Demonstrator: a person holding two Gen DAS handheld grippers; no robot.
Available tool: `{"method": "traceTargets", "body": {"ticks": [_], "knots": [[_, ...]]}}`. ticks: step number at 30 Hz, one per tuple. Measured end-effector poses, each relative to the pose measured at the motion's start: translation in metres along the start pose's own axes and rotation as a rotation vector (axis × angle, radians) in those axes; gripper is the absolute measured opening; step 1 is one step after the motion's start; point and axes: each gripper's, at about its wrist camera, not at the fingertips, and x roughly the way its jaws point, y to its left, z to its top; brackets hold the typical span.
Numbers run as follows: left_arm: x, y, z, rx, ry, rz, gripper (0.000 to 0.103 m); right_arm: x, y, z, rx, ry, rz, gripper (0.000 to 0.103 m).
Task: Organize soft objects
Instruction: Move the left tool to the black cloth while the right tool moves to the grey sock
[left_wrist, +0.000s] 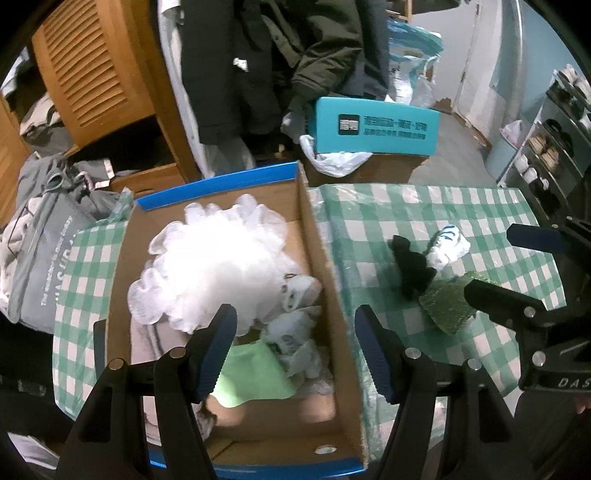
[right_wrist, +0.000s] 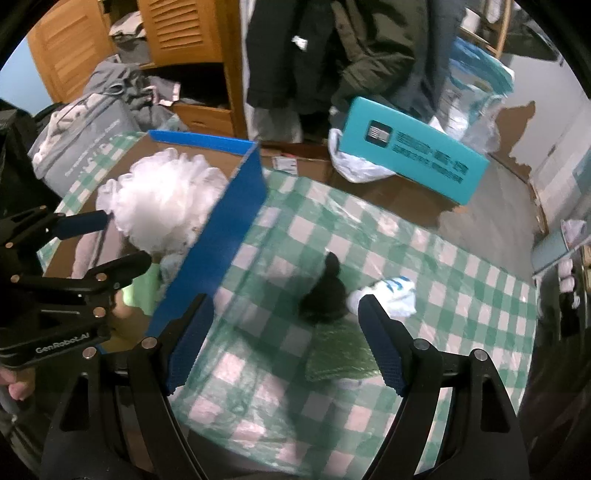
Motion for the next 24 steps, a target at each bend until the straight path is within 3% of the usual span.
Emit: {"method": "traceTargets", "body": {"ticks": [24], "knots": [[0.038,-0.093,0.005,0.168,0.087,-0.034,0.071,-0.002,-0.100,-0.055,0.203,0.034,-0.068,0.080]]}}
